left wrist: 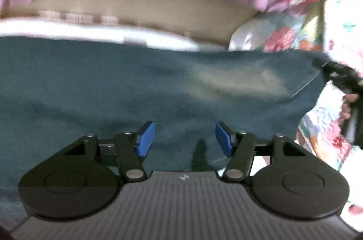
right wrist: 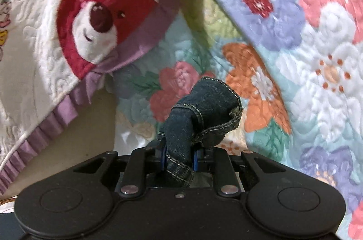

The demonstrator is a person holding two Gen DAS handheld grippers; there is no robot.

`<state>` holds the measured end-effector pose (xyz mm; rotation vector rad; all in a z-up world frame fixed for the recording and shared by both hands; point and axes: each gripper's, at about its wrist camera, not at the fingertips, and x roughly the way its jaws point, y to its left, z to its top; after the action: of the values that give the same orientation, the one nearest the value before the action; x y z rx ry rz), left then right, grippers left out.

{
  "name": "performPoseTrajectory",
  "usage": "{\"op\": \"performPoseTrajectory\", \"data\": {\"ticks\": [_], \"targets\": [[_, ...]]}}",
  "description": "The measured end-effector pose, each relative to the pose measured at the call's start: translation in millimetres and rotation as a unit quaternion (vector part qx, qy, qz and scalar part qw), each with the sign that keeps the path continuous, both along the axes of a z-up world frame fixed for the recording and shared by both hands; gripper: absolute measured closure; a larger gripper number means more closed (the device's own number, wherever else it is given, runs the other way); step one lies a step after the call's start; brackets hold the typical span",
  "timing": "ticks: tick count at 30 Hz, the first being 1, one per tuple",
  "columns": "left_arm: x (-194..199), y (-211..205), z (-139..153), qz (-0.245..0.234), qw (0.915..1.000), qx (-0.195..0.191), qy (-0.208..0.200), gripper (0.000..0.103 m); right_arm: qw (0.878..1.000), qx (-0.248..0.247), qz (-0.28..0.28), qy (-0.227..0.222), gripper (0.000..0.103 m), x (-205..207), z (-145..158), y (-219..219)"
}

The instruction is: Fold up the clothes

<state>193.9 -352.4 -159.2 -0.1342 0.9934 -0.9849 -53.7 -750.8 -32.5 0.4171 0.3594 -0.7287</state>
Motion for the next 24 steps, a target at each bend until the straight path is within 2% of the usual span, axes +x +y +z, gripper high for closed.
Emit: {"op": "performPoseTrajectory", "data": {"ticks": [1,3,7,8,10,11,13,15,18,21,22,24], "targets": [[-6.2,-2.8,-6.5,-0.005,1.0000,0.003,0.006,0.045,1.000,-0.004,0.006,-0.007,0.080,0.9,5.9,5.2],[-24.2,-4.9,-12.9,-0.028,0.9994,0.014,-0.017,0.044,0.999,-0.011,0.019,-0.024,0.080,2.6,18.4,16.5],[-35.2,26.6,0.4,-0.034,0.9984,0.020,-0.041,0.044,0.995,-0.035,0.079,-0.043,0.080,13.7,50.5,50.8],[-32.3,46.3,5.9,-0.022,0.9991,0.007,-0.035,0.044,0.994,-0.036,0.097,-0.045,0.080,19.5,58.9,60.5],[-24.5,77.5,17.7,0.018,0.9992,0.006,-0.037,0.044,0.989,-0.031,0.136,-0.051,0.078,34.2,74.3,80.7],[-18.4,93.7,21.4,0.049,0.9975,0.036,-0.036,0.044,0.986,-0.014,0.160,-0.053,0.077,43.9,78.7,89.9],[-6.2,126.1,28.9,0.111,0.9886,0.097,-0.033,0.044,0.978,0.015,0.202,-0.048,0.077,65.1,82.7,109.5],[-4.8,166.7,34.6,0.148,0.9834,0.100,-0.034,0.046,0.970,0.034,0.238,-0.033,0.078,88.1,81.0,131.3],[-2.9,227.7,43.2,0.202,0.9731,0.104,-0.036,0.046,0.959,0.061,0.274,-0.040,0.080,112.3,63.1,163.7],[-9.0,284.8,44.7,0.240,0.9673,0.048,-0.064,0.046,0.940,0.093,0.328,-0.020,0.082,135.8,35.5,212.9],[-7.8,297.3,42.9,0.261,0.9619,0.039,-0.072,0.045,0.932,0.105,0.345,-0.010,0.082,141.7,23.3,234.1],[-2.0,314.9,40.2,0.329,0.9404,0.049,-0.073,0.044,0.919,0.128,0.373,0.010,0.082,155.6,-7.0,277.5]]}}
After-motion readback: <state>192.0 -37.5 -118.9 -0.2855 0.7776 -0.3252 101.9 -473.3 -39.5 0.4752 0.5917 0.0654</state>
